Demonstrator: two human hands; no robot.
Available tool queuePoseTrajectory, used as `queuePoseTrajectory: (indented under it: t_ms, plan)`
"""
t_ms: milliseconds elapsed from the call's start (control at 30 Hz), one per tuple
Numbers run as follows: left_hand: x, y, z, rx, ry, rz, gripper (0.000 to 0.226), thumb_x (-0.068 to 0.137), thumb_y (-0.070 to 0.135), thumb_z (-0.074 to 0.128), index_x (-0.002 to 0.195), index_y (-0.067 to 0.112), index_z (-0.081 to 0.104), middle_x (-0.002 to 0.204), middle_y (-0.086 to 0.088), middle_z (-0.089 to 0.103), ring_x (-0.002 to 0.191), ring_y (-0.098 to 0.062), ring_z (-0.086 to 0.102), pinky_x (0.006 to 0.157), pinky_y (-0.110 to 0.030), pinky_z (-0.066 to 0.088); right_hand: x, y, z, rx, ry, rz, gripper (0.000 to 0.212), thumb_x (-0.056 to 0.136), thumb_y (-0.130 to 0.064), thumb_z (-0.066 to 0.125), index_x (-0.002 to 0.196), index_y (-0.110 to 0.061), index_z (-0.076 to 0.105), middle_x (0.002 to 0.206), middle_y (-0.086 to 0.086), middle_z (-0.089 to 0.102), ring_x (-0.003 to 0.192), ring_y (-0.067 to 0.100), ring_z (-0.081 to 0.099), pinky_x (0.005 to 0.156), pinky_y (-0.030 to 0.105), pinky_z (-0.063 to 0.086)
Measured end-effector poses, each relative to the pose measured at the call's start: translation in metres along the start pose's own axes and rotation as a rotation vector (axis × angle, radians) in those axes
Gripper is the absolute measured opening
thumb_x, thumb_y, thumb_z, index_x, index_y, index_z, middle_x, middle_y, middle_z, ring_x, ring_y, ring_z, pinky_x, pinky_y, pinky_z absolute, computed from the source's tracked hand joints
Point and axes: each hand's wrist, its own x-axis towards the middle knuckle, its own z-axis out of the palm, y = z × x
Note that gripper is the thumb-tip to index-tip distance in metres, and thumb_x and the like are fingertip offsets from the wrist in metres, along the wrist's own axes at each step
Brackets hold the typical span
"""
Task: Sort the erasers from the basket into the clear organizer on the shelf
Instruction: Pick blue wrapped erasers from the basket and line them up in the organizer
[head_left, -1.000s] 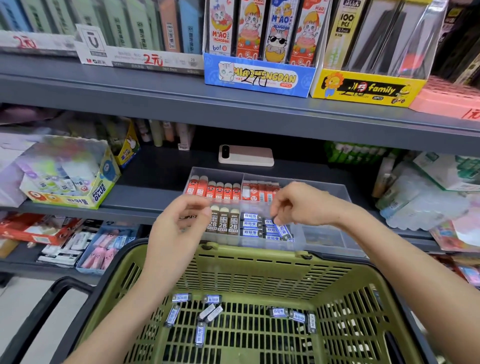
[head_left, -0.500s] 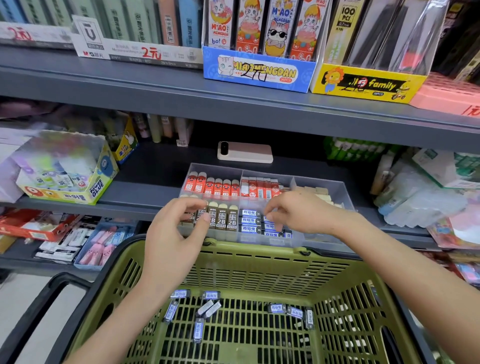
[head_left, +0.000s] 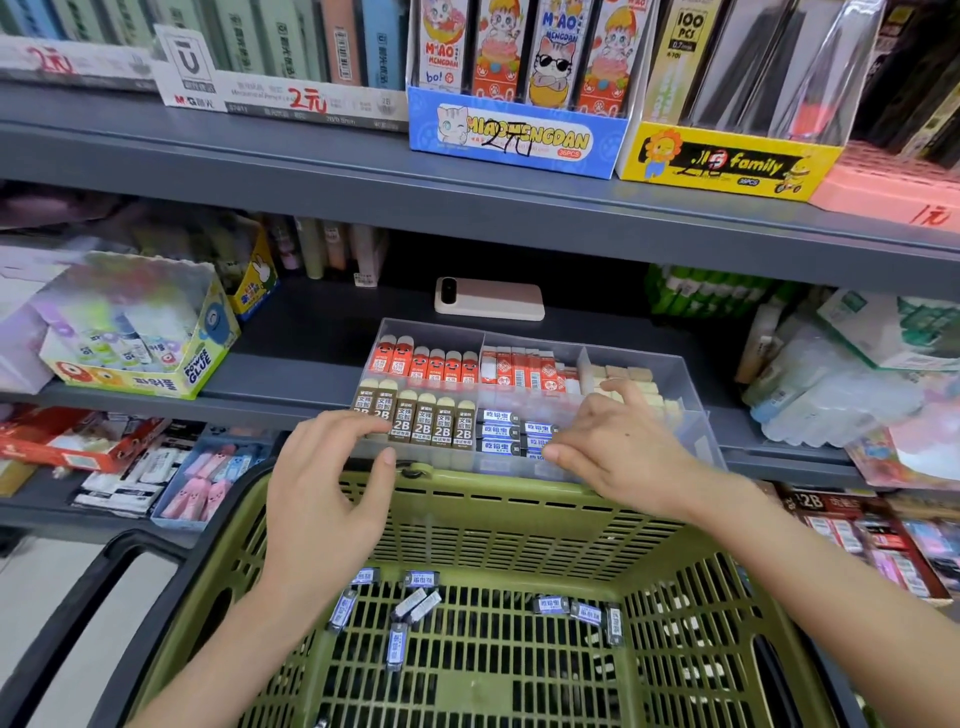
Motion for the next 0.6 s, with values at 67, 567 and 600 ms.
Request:
queuePoseTrajectory:
  t_ms: [67, 567, 600]
  plan:
    - [-0.001, -0.002, 0.001, 0.016, -0.005, 0.01, 0.023, 0.081, 0.015, 0.057, 0.1, 0.006, 0.067, 0.099, 0.0, 0.065, 0.098, -0.019, 0.056, 0.087, -0.018, 0.032, -0.001, -0.002, 0.003, 0.015, 0.02, 0.01, 0.065, 0.09, -0.058, 0.005, 0.078, -0.026, 0.06, 0.071, -0.016, 0.053, 0.088, 0.011, 0.041, 0.104, 0.039, 0.013]
    - [-0.001, -0.003, 0.003, 0.06, 0.001, 0.081, 0.021, 0.081, 0.01, 0.056, 0.098, 0.006, 0.068, 0.098, -0.004, 0.066, 0.097, -0.024, 0.057, 0.087, -0.018, 0.03, -0.019, -0.039, 0.003, 0.066, 0.579, -0.06, 0.031, 0.086, -0.042, 0.055, 0.087, -0.017, 0.073, 0.078, -0.005, 0.068, 0.079, 0.021, 0.057, 0.087, 0.039, 0.033]
    - [-0.001, -0.003, 0.002, 0.062, 0.0, 0.084, 0.021, 0.081, 0.01, 0.056, 0.098, 0.006, 0.068, 0.098, -0.005, 0.066, 0.097, -0.024, 0.058, 0.087, -0.019, 0.031, -0.023, -0.049, 0.005, 0.159, 0.654, -0.098, 0.028, 0.087, -0.038, 0.055, 0.085, -0.016, 0.072, 0.077, -0.005, 0.067, 0.076, 0.019, 0.056, 0.08, 0.036, 0.035]
